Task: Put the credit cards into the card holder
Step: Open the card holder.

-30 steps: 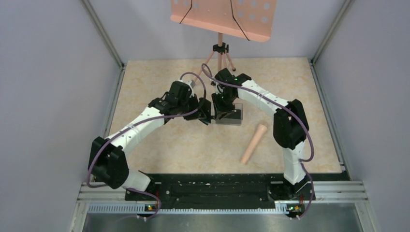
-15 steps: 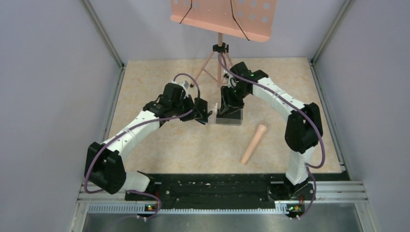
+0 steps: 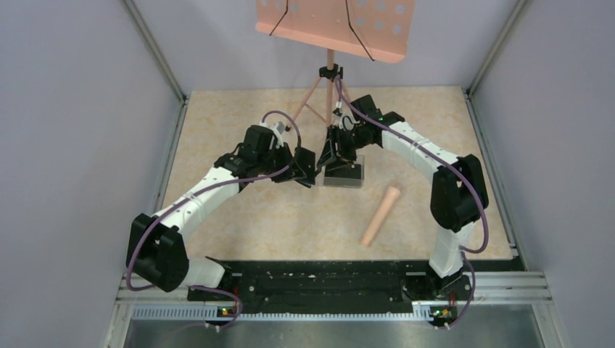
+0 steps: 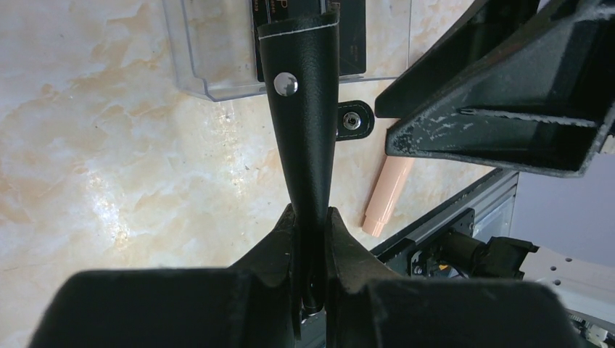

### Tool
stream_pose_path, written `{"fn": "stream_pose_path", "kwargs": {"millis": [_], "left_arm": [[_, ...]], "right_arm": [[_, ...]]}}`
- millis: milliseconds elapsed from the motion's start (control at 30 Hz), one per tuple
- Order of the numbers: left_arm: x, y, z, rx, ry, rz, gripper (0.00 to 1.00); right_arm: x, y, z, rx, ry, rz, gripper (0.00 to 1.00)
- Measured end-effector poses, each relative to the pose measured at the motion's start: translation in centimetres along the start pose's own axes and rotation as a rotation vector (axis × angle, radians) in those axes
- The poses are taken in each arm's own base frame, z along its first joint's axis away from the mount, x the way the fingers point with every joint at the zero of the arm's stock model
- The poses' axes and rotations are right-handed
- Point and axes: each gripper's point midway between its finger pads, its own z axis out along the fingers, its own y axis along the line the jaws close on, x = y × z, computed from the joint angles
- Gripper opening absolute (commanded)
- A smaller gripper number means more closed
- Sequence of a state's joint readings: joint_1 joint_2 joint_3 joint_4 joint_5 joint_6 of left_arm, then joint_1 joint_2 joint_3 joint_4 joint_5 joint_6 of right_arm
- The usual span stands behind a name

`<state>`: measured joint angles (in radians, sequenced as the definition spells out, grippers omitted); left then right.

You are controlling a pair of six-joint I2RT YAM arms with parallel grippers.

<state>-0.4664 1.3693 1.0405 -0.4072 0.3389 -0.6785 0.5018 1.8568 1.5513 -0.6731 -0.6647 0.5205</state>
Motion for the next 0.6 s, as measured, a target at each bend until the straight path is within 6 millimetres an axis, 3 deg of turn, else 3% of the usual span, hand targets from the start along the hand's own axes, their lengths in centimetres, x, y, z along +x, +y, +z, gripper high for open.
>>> {"fn": "stream_pose_path", "kwargs": {"millis": [133,233,533,600], "left_arm": [[0.2,0.0,-0.1,0.005,0.003,0.000,0.00],[0.1,-0.2,-0.2,0.013,0.001,0.003,0.00],[0.2,-0.5,-0.3,0.026,0.006,0.004,0.00],[0.2,-0.5,-0.3,0.029,0.004,0.003,0.00]], "right_arm": [[0.0,-0.6,0.8,0.003,0.014,0.026,0.31],[0.3,-1.6,1.8,0.020,0.041,0.052,0.30],[0.6,-1.8,2.2,0.006,0.063,0.063,0.28],[0.7,-1.7,2.5,-0.008,0.076,0.071,0.23]]}}
